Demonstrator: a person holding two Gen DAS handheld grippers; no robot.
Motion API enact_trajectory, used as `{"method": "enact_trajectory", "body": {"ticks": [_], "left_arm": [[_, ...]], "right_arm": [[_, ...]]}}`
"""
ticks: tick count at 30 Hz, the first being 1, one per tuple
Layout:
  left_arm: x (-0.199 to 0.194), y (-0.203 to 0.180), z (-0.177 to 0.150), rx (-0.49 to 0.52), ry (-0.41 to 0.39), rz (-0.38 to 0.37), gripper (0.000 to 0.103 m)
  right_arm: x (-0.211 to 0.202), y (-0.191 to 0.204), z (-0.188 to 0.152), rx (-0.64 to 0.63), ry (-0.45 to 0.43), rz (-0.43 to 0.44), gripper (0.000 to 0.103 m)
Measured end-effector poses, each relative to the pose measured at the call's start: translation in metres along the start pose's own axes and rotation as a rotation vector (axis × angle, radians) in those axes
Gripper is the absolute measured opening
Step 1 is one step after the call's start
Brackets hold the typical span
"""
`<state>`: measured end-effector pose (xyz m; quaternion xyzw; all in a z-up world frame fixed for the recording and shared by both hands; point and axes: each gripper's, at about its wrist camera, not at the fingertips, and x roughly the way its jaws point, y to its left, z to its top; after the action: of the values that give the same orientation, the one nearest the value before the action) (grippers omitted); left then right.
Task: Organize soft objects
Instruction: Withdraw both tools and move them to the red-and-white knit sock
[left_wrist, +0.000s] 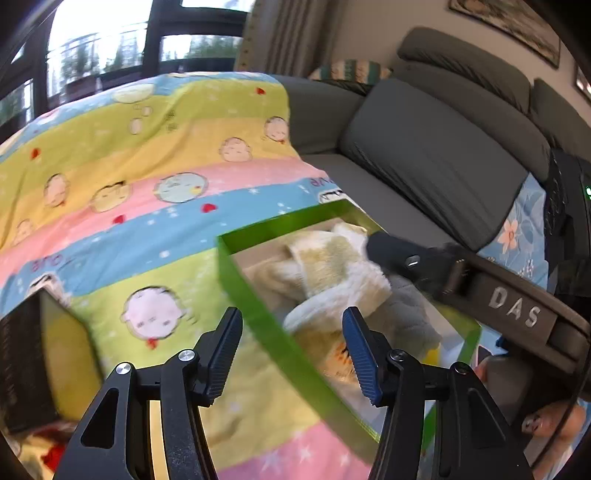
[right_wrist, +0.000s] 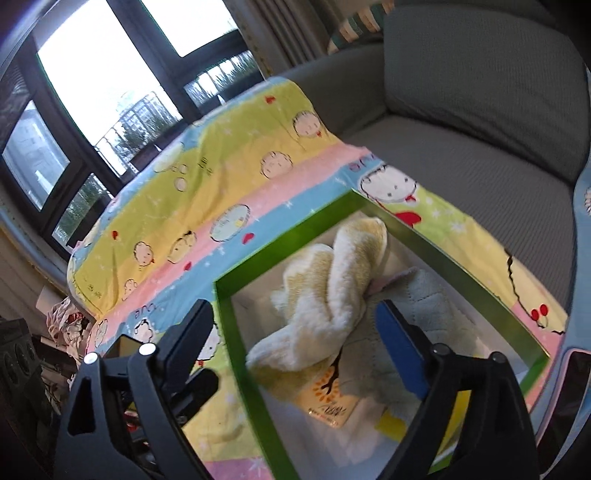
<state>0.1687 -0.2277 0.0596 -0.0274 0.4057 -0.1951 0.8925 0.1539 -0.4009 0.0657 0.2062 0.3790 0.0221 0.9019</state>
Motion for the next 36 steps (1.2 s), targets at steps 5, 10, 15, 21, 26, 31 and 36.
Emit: {"method": "enact_trajectory", "body": {"ticks": [5, 10, 15, 21, 26, 31, 36], "left_arm": [[-0.045, 0.025, -0.025, -0.087, -0.048, 0.063, 0.068], [-0.099, 0.059, -0.061, -0.198, -0.112, 0.128, 0.073], [-0.141, 0.094, -0.101, -0.271, -0.129, 0.27, 0.073], [-0.171, 0.138, -0.154, -0.41, -0.132, 0.36, 0.073], [-0.171, 0.167, -0.186, -0.529, -0.124, 0.328, 0.073], [-0.161, 0.181, -0.207, -0.584, -0.087, 0.379, 0.073], [-0.168, 0.199, -0.223, -0.644, -0.101, 0.418, 0.073]], "right_arm": [[-0.022, 0.019, -0.005, -0.034, -0.041, 0.017, 0.096], [-0.036, 0.045, -0.018, -0.114, -0.063, 0.04, 0.098], [-0.043, 0.08, -0.037, -0.216, -0.046, 0.091, 0.098], [-0.04, 0.121, -0.072, -0.328, 0.015, 0.194, 0.098], [-0.016, 0.151, -0.105, -0.387, 0.131, 0.248, 0.098], [0.02, 0.188, -0.142, -0.471, 0.241, 0.291, 0.096], [0.056, 0.205, -0.171, -0.505, 0.325, 0.261, 0.079]]}}
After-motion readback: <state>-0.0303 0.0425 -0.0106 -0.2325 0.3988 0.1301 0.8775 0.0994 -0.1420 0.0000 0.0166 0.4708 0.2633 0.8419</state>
